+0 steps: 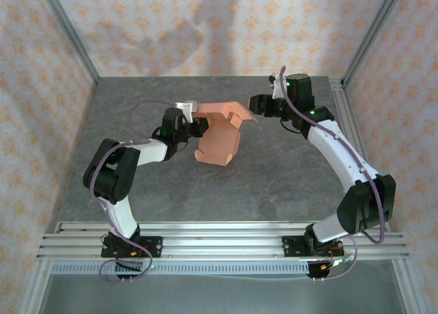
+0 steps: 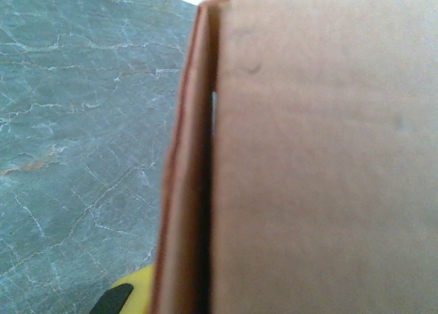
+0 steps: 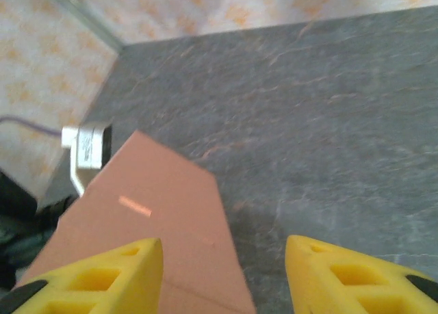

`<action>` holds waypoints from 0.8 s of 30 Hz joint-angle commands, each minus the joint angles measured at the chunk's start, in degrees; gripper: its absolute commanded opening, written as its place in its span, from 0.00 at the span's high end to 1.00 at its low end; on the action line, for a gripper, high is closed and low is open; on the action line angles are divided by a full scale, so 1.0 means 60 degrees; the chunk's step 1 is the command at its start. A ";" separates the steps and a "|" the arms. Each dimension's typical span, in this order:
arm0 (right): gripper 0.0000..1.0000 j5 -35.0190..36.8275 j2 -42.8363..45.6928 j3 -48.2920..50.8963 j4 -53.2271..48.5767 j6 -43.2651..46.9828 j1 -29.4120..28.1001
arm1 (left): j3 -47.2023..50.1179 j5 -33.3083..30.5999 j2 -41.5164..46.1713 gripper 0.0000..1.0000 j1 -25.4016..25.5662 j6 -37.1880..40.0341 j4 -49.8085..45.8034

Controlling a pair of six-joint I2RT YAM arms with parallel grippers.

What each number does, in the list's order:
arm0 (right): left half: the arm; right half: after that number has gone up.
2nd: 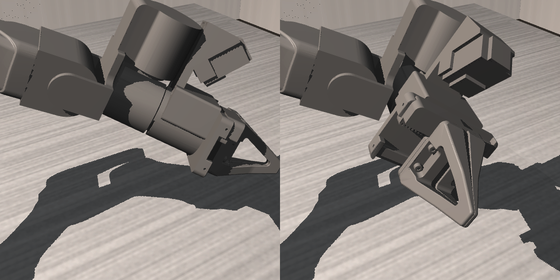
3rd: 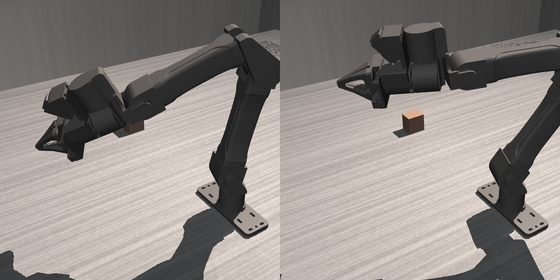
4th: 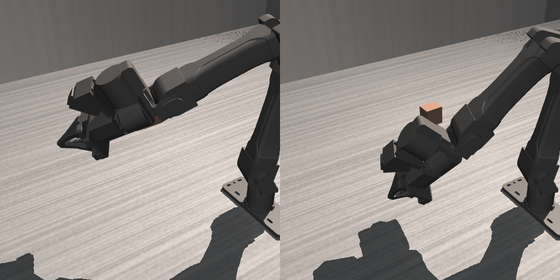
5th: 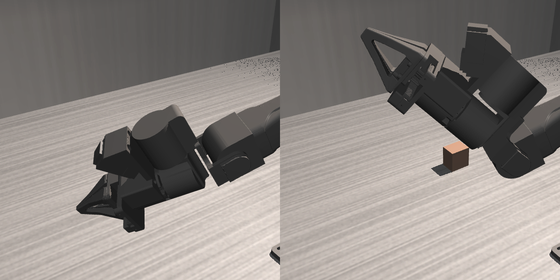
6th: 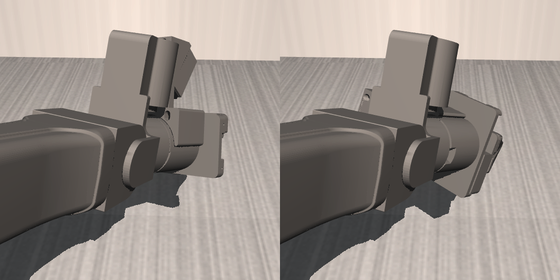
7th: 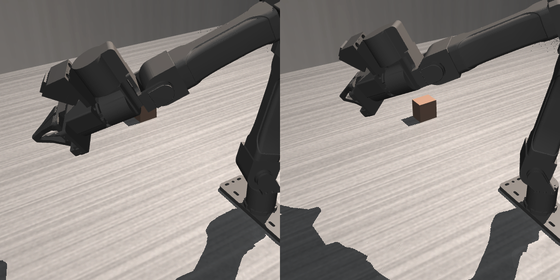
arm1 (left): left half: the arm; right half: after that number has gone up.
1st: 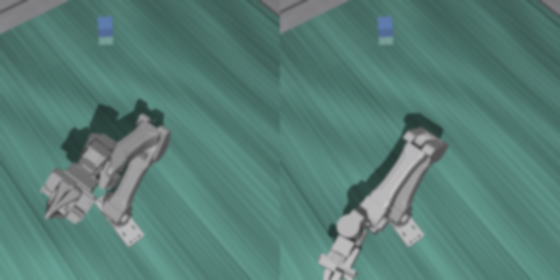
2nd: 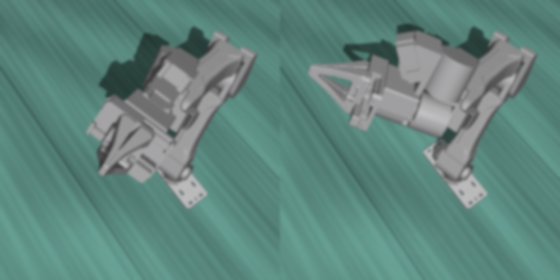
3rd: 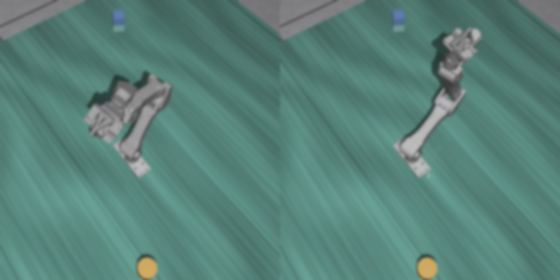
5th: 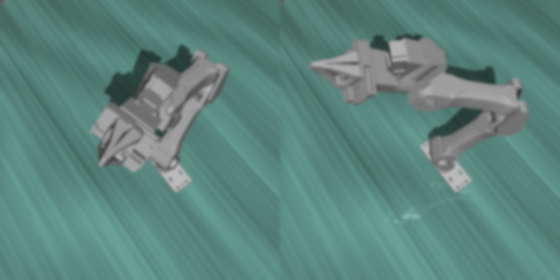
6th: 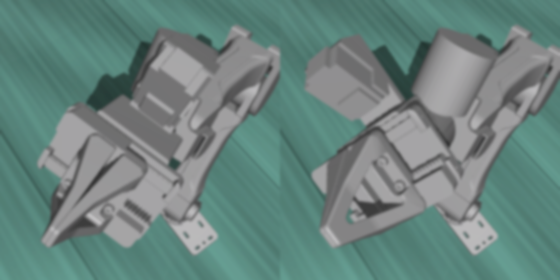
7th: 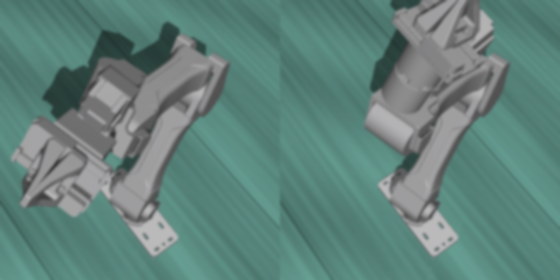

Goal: Fold the paper box

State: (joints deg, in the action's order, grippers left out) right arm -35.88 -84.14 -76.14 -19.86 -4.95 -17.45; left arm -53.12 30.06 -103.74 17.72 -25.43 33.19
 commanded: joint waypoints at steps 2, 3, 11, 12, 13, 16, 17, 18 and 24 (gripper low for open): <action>0.50 -0.0941 -0.0034 0.0079 -0.0175 0.1052 -0.0559 | -0.0285 0.0189 0.0299 1.00 -0.0052 -0.0089 0.0019; 0.50 -0.0984 -0.0100 0.0079 -0.0226 0.1153 -0.0651 | -0.0305 0.0189 0.0282 1.00 -0.0052 -0.0124 0.0019; 0.53 -0.0553 -0.0663 -0.0185 -0.0681 0.1714 -0.1218 | -0.0420 0.0058 0.0226 1.00 -0.0052 -0.0306 -0.0067; 0.53 -0.0505 -0.0680 -0.0173 -0.0695 0.1765 -0.1235 | -0.0439 0.0058 0.0225 1.00 -0.0063 -0.0351 -0.0081; 0.53 -0.0481 -0.0678 -0.0147 -0.0697 0.1855 -0.1274 | -0.0435 0.0058 0.0222 1.00 -0.0060 -0.0385 -0.0082; 0.53 -0.0374 -0.0677 -0.0015 -0.0597 0.2070 -0.1339 | -0.0443 0.0080 0.0196 1.00 -0.0055 -0.0405 -0.0068; 0.53 -0.0290 -0.0683 0.0052 -0.0528 0.2160 -0.1368 | -0.0439 0.0076 0.0196 1.00 -0.0045 -0.0405 -0.0067; 0.53 -0.0138 -0.0649 0.0125 -0.0401 0.2180 -0.1400 | -0.0445 0.0074 0.0186 1.00 -0.0052 -0.0420 -0.0068; 0.55 0.1014 -0.0648 0.0183 -0.0014 0.2404 -0.1618 | -0.0447 0.0087 0.0172 1.00 -0.0045 -0.0456 -0.0094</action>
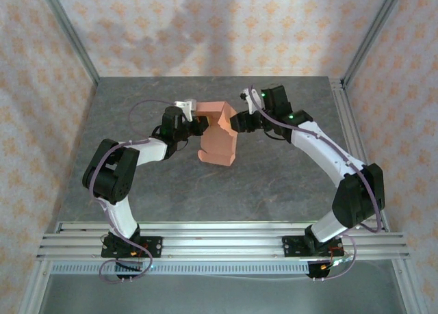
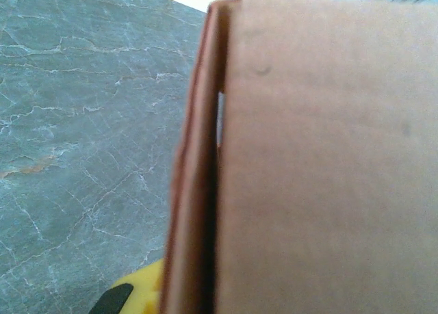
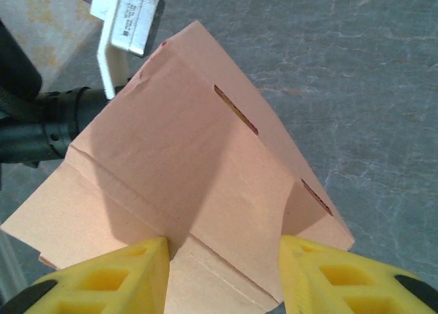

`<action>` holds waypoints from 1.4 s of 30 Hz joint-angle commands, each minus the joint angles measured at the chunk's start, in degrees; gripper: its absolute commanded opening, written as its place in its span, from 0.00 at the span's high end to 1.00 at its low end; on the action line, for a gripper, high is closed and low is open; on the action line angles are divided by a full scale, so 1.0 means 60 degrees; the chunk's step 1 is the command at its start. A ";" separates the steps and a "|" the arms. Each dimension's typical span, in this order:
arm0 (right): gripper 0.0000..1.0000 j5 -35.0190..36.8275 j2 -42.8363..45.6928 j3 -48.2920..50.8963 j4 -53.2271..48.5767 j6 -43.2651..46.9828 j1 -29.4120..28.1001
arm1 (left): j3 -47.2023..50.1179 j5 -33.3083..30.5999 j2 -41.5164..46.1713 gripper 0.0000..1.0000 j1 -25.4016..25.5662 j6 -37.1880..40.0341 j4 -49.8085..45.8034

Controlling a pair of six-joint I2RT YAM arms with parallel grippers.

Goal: Fold the paper box

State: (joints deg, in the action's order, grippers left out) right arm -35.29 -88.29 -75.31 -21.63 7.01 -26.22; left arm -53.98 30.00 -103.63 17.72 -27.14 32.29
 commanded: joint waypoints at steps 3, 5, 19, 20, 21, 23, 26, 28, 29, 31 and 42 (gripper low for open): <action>0.55 0.1144 0.0058 0.0029 0.0450 0.0319 -0.0203 | -0.0306 0.0098 0.0145 1.00 -0.0054 -0.0208 0.0027; 0.53 0.0981 0.0106 0.0090 0.0666 0.0124 -0.0205 | -0.0334 0.0083 0.0098 1.00 -0.0039 -0.0208 0.0040; 0.17 0.1113 0.2173 0.3322 0.3277 -0.0473 -0.0201 | -0.1052 -0.0069 -0.0336 1.00 -0.0096 -0.1850 -0.0616; 0.17 0.1181 0.2147 0.3391 0.3277 -0.0426 -0.0202 | -0.1119 -0.0014 -0.0308 1.00 -0.0094 -0.1862 -0.0782; 0.17 0.1221 0.2112 0.3409 0.3201 -0.0327 -0.0208 | -0.1214 0.0017 -0.0281 1.00 -0.0096 -0.1844 -0.0990; 0.17 0.1255 0.2010 0.3369 0.3008 -0.0124 -0.0210 | -0.1419 0.0025 -0.0198 1.00 -0.0096 -0.1762 -0.1567; 0.17 0.1669 0.1971 0.3489 0.2933 0.0193 -0.0201 | -0.1454 0.0194 -0.0094 1.00 -0.0138 -0.1852 -0.1722; 0.17 0.2102 0.1999 0.3577 0.2859 0.0392 -0.0188 | -0.1511 0.0418 -0.0090 1.00 -0.0198 -0.2003 -0.1732; 0.17 0.2216 0.1986 0.3604 0.2824 0.0432 -0.0161 | -0.1497 0.0522 -0.0096 1.00 -0.0224 -0.2098 -0.1705; 0.18 0.2420 0.1947 0.3572 0.2642 0.0473 -0.0045 | -0.1478 0.0701 -0.0090 1.00 -0.0271 -0.2239 -0.1612; 0.19 0.3217 0.2068 0.3850 0.3101 0.0036 0.0638 | -0.1547 0.1684 -0.0013 1.00 -0.0370 -0.2452 -0.1411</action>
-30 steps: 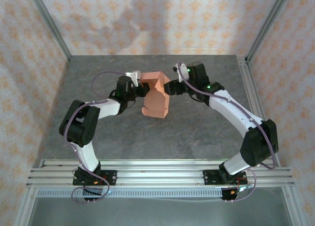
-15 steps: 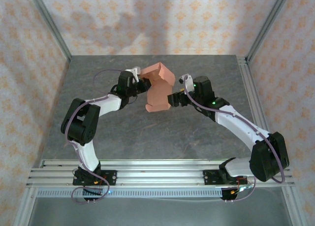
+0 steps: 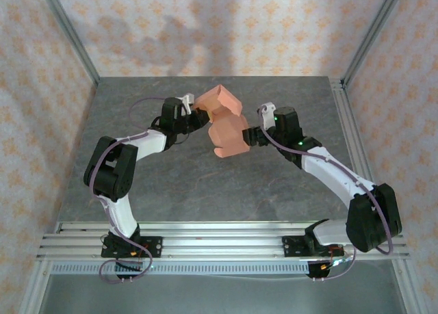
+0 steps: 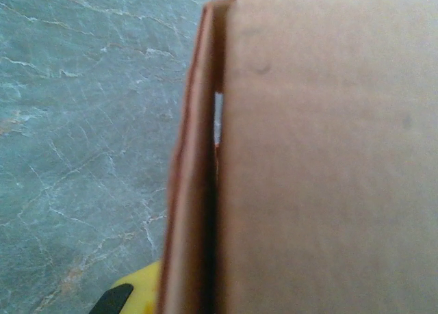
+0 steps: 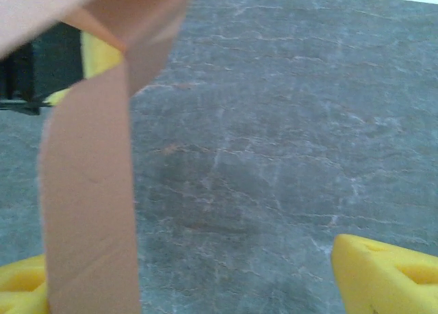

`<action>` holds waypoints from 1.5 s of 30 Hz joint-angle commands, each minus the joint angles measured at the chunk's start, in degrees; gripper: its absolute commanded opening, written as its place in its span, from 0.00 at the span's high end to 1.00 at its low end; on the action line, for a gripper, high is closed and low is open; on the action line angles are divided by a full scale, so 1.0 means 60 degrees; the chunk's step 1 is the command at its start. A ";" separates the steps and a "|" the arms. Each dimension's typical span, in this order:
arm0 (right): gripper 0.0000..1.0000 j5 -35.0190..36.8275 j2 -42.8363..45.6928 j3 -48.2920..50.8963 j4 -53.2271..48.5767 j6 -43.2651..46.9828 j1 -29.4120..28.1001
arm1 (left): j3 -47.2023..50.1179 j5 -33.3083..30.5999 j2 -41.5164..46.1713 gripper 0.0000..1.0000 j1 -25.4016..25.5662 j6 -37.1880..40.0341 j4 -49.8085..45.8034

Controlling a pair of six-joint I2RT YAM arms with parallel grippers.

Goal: Fold the paper box

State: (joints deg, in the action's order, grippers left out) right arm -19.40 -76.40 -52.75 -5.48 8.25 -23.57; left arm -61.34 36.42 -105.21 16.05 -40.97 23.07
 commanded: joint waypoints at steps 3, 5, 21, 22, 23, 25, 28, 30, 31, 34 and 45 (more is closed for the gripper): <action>0.19 0.0691 -0.0011 0.0049 0.0553 -0.0409 0.0376 | -0.0374 0.0811 0.0250 1.00 -0.0090 -0.0115 0.0084; 0.19 0.0740 -0.0088 -0.0035 0.0554 -0.0461 0.0426 | -0.0389 0.0926 0.0250 1.00 -0.0094 -0.0113 0.0095; 0.18 -0.3549 0.2301 -0.0274 -0.0333 0.0198 0.0370 | -0.0513 0.0250 0.0232 1.00 -0.0090 0.0222 -0.0630; 0.18 -0.3771 0.2427 -0.0419 -0.0251 -0.0014 0.0328 | -0.0514 0.0264 0.0220 1.00 -0.0097 0.0249 -0.0630; 0.18 -0.3796 0.2499 -0.0539 -0.0158 -0.0257 0.0320 | -0.0536 0.0309 0.0205 1.00 -0.0095 0.0279 -0.0653; 0.20 -0.3186 0.2453 -0.0897 0.0039 -0.1054 0.0321 | -0.0558 0.0422 0.0191 1.00 -0.0098 0.0321 -0.0633; 0.26 -0.1806 0.1845 -0.1907 -0.0640 -0.1660 0.0320 | -0.0558 0.0561 0.0218 1.00 -0.0095 0.0394 -0.0611; 0.29 -0.1734 0.1303 -0.2496 -0.1133 -0.1433 0.0322 | -0.0540 0.0591 0.0259 1.00 -0.0098 0.0441 -0.0611; 0.31 -0.1708 0.1005 -0.2731 -0.1286 -0.1389 0.0317 | -0.0528 0.0608 0.0285 1.00 -0.0090 0.0463 -0.0622; 0.39 -0.1817 0.0133 -0.3592 -0.1821 -0.1340 0.0324 | -0.0492 0.0693 0.0386 1.00 -0.0098 0.0542 -0.0680; 0.56 -0.2676 -0.1843 -0.5186 -0.2773 0.0180 -0.0360 | -0.0378 0.0711 0.0450 1.00 -0.0097 0.0573 -0.0652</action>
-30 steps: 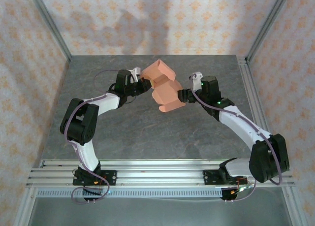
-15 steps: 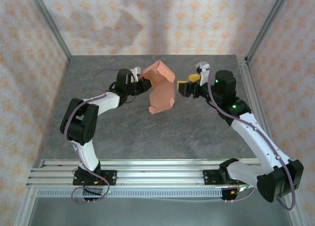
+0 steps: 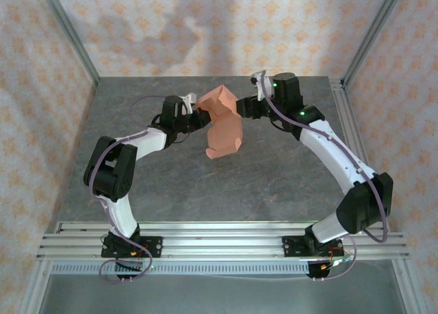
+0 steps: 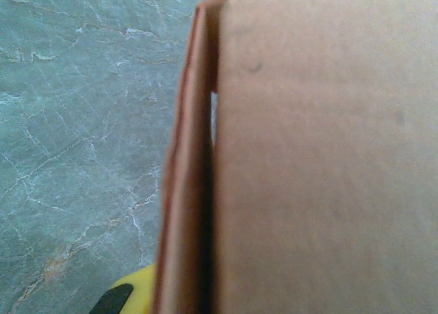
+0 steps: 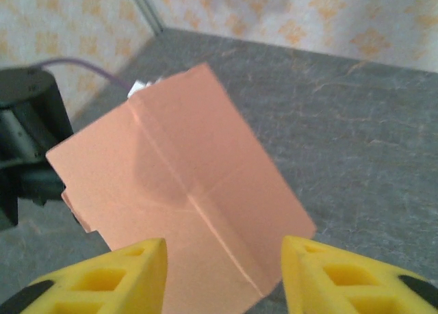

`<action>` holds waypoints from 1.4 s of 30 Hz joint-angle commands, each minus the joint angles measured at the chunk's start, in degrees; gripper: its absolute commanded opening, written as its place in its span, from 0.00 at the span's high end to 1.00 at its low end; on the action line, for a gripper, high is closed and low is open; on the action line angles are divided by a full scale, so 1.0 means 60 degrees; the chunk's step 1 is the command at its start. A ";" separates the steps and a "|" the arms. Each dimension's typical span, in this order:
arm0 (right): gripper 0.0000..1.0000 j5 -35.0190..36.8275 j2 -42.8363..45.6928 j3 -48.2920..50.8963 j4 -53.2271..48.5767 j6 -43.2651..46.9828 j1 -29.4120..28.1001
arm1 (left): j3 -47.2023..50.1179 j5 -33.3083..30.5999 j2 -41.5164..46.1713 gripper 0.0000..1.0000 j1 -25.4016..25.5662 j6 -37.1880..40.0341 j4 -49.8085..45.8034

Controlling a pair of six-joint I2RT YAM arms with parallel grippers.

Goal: Fold the paper box

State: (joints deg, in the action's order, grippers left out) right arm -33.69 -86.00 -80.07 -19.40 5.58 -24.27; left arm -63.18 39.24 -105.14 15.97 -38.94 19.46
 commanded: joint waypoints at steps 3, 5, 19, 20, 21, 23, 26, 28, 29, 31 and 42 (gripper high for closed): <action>0.56 -0.0147 -0.0595 -0.0839 -0.0726 0.0868 -0.0416 | -0.0085 0.0242 0.0436 1.00 -0.0077 0.0242 -0.0065; 0.57 -0.0022 -0.0732 -0.0907 -0.0836 0.0959 -0.0462 | -0.0105 0.0242 0.0429 1.00 -0.0082 0.0260 -0.0083; 0.63 0.1905 -0.1203 -0.1127 -0.1147 0.1686 -0.0862 | -0.0211 0.0256 0.0425 1.00 -0.0083 0.0351 -0.0267; 0.63 0.2293 -0.1221 -0.1127 -0.1147 0.1876 -0.0962 | -0.0223 0.0256 0.0429 1.00 -0.0082 0.0366 -0.0290; 0.63 0.2723 -0.1245 -0.1127 -0.1133 0.2069 -0.1093 | -0.0226 0.0262 0.0421 1.00 -0.0076 0.0387 -0.0310; 0.65 0.3591 -0.1336 -0.1167 -0.1132 0.2435 -0.1331 | -0.0237 0.0271 0.0444 1.00 -0.0083 0.0396 -0.0321; 0.70 0.4461 -0.1502 -0.1244 -0.1049 0.2780 -0.1634 | -0.0264 0.0285 0.0473 1.00 -0.0083 0.0433 -0.0373; 0.71 0.4845 -0.1609 -0.1298 -0.1020 0.2966 -0.1774 | -0.0264 0.0287 0.0488 1.00 -0.0081 0.0452 -0.0395; 0.71 0.5032 -0.1675 -0.1331 -0.1017 0.3063 -0.1849 | -0.0267 0.0286 0.0495 1.00 -0.0083 0.0454 -0.0421; 0.72 0.5522 -0.1797 -0.1387 -0.0987 0.3283 -0.1999 | -0.0266 0.0285 0.0541 1.00 -0.0083 0.0483 -0.0445; 0.68 0.7234 -0.1682 -0.1156 -0.0250 0.3476 -0.2180 | -0.0296 0.0300 0.0650 1.00 -0.0083 0.0645 -0.0654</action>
State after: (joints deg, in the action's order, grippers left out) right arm 3.84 -96.49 -87.00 -23.16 25.45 -37.34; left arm -63.18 39.22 -104.60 15.25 -36.67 14.68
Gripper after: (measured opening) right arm 0.322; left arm 0.065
